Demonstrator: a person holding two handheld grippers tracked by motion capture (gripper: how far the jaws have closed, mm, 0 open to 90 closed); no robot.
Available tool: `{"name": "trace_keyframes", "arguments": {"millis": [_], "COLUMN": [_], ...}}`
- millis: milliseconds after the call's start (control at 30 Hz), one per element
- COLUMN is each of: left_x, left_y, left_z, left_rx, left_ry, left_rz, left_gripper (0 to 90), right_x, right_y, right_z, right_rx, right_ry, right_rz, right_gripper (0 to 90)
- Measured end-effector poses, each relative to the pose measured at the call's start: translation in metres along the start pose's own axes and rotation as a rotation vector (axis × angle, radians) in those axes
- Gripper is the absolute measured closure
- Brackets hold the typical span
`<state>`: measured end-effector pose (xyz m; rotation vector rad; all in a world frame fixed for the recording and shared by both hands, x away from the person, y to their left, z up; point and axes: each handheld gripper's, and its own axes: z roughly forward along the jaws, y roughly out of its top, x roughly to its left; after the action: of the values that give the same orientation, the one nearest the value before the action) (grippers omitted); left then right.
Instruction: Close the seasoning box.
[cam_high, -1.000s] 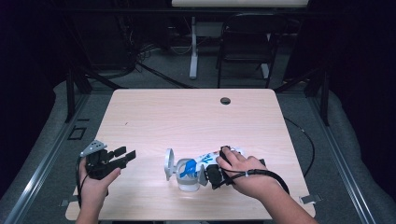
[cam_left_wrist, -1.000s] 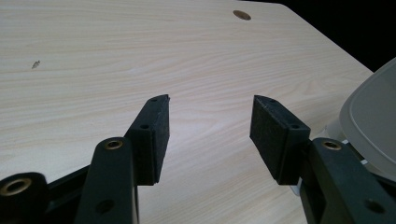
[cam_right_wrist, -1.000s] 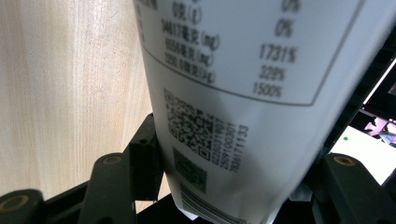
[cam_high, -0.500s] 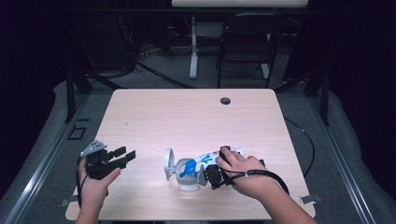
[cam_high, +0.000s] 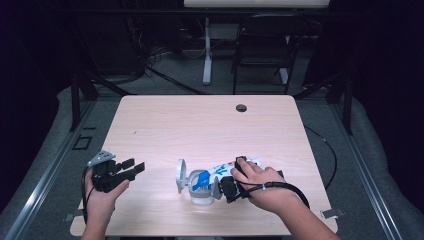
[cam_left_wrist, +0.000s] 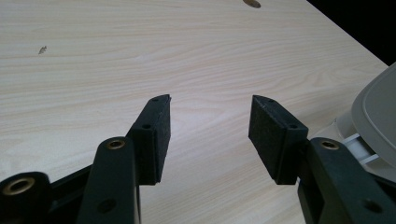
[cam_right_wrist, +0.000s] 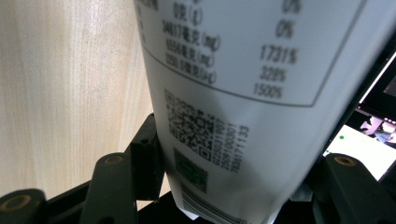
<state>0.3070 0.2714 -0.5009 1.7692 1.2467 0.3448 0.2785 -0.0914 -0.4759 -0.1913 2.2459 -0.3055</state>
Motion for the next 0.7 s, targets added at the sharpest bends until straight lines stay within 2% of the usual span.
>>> {"name": "trace_keyframes", "arguments": {"millis": [700], "left_x": [0.0004], "left_y": [-0.0004], "left_z": [-0.0001], "left_rx": [-0.003], "left_ry": [-0.001], "left_rz": [-0.002], "left_gripper": [48.7], "right_x": [-0.001], "right_y": [-0.0001], "right_z": [-0.0017], "right_rx": [0.004], "right_ry": [-0.007], "right_rz": [-0.014], "right_gripper": [43.2]}}
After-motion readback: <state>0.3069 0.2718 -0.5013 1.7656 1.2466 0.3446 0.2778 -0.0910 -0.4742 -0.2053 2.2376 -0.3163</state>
